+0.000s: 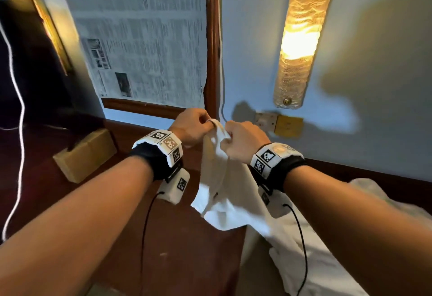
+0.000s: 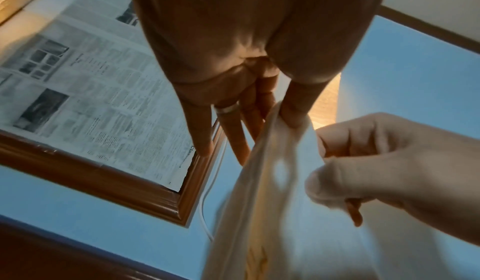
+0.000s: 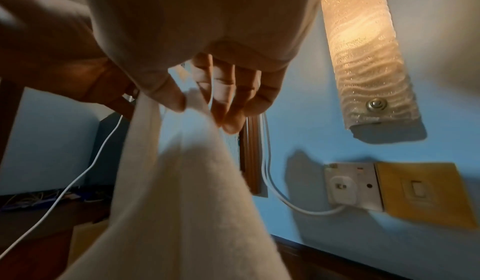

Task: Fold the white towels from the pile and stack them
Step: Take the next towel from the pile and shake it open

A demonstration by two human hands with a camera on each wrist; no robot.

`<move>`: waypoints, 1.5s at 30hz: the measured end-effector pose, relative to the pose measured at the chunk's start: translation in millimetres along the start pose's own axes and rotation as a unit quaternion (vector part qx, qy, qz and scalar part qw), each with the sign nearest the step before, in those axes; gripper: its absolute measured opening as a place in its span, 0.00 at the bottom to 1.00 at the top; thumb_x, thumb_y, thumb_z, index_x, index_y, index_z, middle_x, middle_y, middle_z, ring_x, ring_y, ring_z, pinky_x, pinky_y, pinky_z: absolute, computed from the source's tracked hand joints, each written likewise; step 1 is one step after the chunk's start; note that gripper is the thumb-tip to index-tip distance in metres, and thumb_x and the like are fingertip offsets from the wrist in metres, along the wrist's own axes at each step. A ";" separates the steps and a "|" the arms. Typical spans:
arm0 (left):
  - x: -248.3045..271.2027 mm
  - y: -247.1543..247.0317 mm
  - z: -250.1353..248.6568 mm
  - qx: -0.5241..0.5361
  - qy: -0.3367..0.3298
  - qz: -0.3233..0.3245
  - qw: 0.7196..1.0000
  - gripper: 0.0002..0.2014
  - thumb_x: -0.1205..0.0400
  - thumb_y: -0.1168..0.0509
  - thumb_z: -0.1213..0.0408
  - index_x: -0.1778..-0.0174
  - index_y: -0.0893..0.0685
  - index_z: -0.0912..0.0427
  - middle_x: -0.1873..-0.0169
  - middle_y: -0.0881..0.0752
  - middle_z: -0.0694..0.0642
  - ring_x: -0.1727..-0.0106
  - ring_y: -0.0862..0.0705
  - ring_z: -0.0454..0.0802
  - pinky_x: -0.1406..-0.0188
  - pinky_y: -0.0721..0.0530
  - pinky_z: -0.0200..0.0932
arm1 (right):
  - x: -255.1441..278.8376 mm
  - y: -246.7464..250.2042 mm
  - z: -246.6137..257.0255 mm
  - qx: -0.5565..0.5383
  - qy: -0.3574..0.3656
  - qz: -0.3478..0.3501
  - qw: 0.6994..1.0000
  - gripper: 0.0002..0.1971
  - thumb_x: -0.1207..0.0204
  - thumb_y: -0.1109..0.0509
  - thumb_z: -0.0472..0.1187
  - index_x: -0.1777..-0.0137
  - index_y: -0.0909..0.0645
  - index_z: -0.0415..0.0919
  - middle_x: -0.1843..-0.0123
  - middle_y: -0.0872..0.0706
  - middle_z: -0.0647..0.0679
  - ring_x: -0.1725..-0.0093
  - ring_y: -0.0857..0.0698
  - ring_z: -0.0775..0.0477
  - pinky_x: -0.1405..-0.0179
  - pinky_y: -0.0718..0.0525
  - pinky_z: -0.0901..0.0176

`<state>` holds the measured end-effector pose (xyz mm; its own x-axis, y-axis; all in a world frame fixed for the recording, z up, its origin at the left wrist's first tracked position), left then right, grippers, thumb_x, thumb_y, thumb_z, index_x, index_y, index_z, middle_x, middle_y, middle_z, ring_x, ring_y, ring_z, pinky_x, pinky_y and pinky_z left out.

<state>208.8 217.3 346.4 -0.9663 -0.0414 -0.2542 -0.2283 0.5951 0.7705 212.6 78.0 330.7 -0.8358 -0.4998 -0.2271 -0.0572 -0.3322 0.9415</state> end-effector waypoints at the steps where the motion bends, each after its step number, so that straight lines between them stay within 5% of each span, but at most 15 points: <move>1: -1.3 4.0 2.1 0.015 -0.003 -0.006 1.000 0.06 0.15 0.32 0.58 0.56 0.14 0.55 0.58 0.13 0.52 0.53 0.15 0.52 0.52 0.18 0.46 | -4.1 0.3 0.0 0.001 -0.001 -0.009 1.000 0.07 0.22 0.37 0.47 0.58 0.31 0.47 0.65 0.23 0.48 0.64 0.21 0.38 0.68 0.27 0.54; 6: -10.4 23.3 3.4 0.073 -0.031 -0.039 0.996 0.05 0.17 0.31 0.62 0.58 0.14 0.58 0.66 0.13 0.54 0.65 0.18 0.49 0.64 0.21 0.42 | -23.2 6.5 12.9 -0.039 0.021 -0.050 0.998 0.11 0.27 0.32 0.53 0.55 0.32 0.53 0.60 0.21 0.53 0.62 0.19 0.42 0.68 0.28 0.54; 12: -20.1 44.7 0.7 0.089 -0.095 -0.024 0.991 0.06 0.24 0.25 0.64 0.62 0.14 0.62 0.66 0.13 0.60 0.66 0.20 0.49 0.63 0.20 0.43 | -35.4 8.3 35.7 -0.144 -0.023 -0.063 0.987 0.15 0.28 0.27 0.56 0.49 0.27 0.51 0.57 0.16 0.52 0.59 0.16 0.47 0.62 0.18 0.49; 16: -30.0 60.8 12.6 0.088 -0.138 0.003 0.986 0.07 0.23 0.24 0.63 0.62 0.12 0.61 0.64 0.11 0.60 0.64 0.17 0.49 0.63 0.19 0.43 | -39.2 9.4 43.3 -0.067 -0.061 -0.082 0.993 0.06 0.25 0.33 0.48 0.57 0.24 0.47 0.61 0.15 0.47 0.60 0.16 0.39 0.62 0.18 0.48; 19: -29.6 66.5 26.6 0.090 -0.161 0.028 0.983 0.10 0.22 0.24 0.61 0.66 0.13 0.61 0.69 0.13 0.61 0.68 0.20 0.47 0.65 0.24 0.42 | -27.0 12.4 38.8 -0.025 -0.089 -0.110 0.990 0.14 0.27 0.34 0.49 0.70 0.28 0.43 0.70 0.21 0.45 0.65 0.22 0.36 0.66 0.25 0.49; 25: -20.0 73.5 49.3 0.102 -0.183 0.055 0.976 0.16 0.20 0.26 0.56 0.70 0.15 0.60 0.76 0.21 0.51 0.71 0.25 0.45 0.69 0.30 0.41 | -6.8 22.2 51.5 -0.030 -0.113 -0.132 0.984 0.08 0.24 0.24 0.44 0.60 0.20 0.45 0.62 0.17 0.46 0.61 0.20 0.44 0.60 0.24 0.55; 28: -16.5 92.0 57.2 0.116 -0.188 0.035 0.975 0.13 0.18 0.27 0.57 0.70 0.16 0.50 0.74 0.18 0.48 0.69 0.22 0.43 0.69 0.30 0.39 | 0.3 7.9 55.8 0.005 -0.162 -0.065 0.985 0.06 0.23 0.26 0.44 0.51 0.14 0.42 0.56 0.15 0.45 0.55 0.18 0.44 0.54 0.20 0.55; 32: -9.8 105.0 83.6 0.132 -0.191 0.041 0.972 0.10 0.19 0.26 0.59 0.67 0.13 0.55 0.73 0.18 0.50 0.70 0.23 0.44 0.70 0.29 0.39 | 30.4 -5.7 31.1 0.070 -0.269 0.027 0.960 0.12 0.20 0.28 0.46 0.48 0.12 0.37 0.55 0.15 0.42 0.50 0.14 0.39 0.56 0.24 0.57; 37: -0.8 98.5 127.3 0.107 -0.157 0.045 0.981 0.15 0.16 0.30 0.60 0.70 0.20 0.53 0.72 0.19 0.52 0.68 0.23 0.46 0.69 0.29 0.42 | 47.4 50.4 17.3 0.057 -0.314 -0.145 0.937 0.08 0.24 0.24 0.47 0.56 0.12 0.43 0.54 0.13 0.42 0.47 0.15 0.37 0.49 0.19 0.51; 40: 2.1 90.5 141.4 0.092 -0.124 0.033 0.988 0.17 0.16 0.32 0.56 0.71 0.22 0.52 0.72 0.19 0.50 0.66 0.21 0.49 0.67 0.30 0.45 | 35.5 83.7 45.9 0.012 -0.266 -0.278 0.923 0.05 0.24 0.27 0.41 0.61 0.16 0.44 0.61 0.16 0.43 0.53 0.16 0.38 0.57 0.26 0.56; 43: 10.3 73.7 119.2 0.125 -0.136 0.066 0.981 0.11 0.23 0.26 0.49 0.62 0.18 0.50 0.64 0.15 0.49 0.59 0.15 0.51 0.63 0.22 0.45 | 5.7 92.5 89.5 -0.035 -0.169 -0.307 0.936 0.05 0.23 0.26 0.38 0.53 0.17 0.36 0.60 0.18 0.47 0.60 0.20 0.46 0.63 0.29 0.63; 45: 17.9 57.5 89.5 0.195 -0.141 0.132 0.962 0.20 0.30 0.21 0.45 0.48 0.18 0.46 0.52 0.14 0.49 0.52 0.14 0.48 0.53 0.15 0.47 | -14.3 85.7 111.2 -0.041 -0.106 -0.272 0.956 0.06 0.23 0.24 0.37 0.50 0.19 0.39 0.57 0.17 0.49 0.61 0.19 0.51 0.66 0.28 0.69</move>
<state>189.1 322.6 333.9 -0.9007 0.3397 -0.2707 0.1360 0.8123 0.5671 158.9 145.7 442.4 -0.7870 -0.0647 -0.6136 -0.4793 -0.5620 0.6741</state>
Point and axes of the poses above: each hand's wrist, its own x-axis away from the middle knuckle, its own y-axis out of the back of the hand, z = x × y, the point moved 8 cm from there along -x, towards the middle knuckle
